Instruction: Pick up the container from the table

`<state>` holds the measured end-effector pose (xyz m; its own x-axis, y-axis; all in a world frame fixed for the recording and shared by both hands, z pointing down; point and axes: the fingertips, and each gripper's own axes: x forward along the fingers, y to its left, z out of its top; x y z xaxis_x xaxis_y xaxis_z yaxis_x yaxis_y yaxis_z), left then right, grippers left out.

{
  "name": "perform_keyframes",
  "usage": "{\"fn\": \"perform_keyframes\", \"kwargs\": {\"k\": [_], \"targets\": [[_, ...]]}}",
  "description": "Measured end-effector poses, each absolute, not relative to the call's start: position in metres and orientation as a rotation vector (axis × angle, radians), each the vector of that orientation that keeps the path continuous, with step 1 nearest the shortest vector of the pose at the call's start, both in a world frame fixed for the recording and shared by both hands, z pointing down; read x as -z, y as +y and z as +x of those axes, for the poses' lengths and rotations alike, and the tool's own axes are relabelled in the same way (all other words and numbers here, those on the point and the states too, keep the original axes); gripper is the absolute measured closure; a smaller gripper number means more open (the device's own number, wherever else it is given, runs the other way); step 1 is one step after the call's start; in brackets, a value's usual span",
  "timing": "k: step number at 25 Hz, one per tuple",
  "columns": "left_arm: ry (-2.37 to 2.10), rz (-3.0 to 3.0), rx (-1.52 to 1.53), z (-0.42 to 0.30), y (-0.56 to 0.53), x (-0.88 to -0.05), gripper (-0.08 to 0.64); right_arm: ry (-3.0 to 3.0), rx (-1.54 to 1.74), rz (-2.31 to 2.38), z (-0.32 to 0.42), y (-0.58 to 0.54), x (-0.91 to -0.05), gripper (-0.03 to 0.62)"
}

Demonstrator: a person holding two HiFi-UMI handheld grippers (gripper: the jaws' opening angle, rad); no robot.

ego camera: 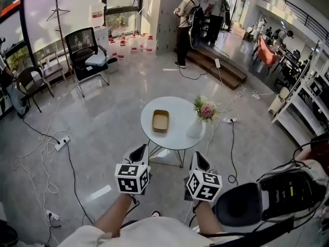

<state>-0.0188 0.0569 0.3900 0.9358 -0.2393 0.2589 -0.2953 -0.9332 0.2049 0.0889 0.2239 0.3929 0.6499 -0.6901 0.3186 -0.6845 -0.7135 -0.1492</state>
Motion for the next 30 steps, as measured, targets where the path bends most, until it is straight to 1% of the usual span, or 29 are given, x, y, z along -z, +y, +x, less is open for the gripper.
{"fn": "perform_keyframes", "kwargs": {"k": [10, 18, 24, 30], "targets": [[-0.457, 2.854, -0.327, 0.006, 0.046, -0.386, 0.543, 1.261, 0.558, -2.803, 0.115, 0.206, -0.395, 0.568], [-0.484, 2.847, -0.423, 0.008, 0.050, -0.401, 0.543, 1.287, 0.641, -2.753, 0.122, 0.199, -0.413, 0.568], [-0.535, 2.799, -0.443, 0.005, 0.034, -0.413, 0.543, 1.301, 0.653, -2.749, 0.124, 0.189, -0.420, 0.568], [-0.531, 2.795, -0.419, 0.020, 0.014, -0.414, 0.543, 1.297, 0.676, -2.762, 0.137, 0.174, -0.426, 0.568]]}}
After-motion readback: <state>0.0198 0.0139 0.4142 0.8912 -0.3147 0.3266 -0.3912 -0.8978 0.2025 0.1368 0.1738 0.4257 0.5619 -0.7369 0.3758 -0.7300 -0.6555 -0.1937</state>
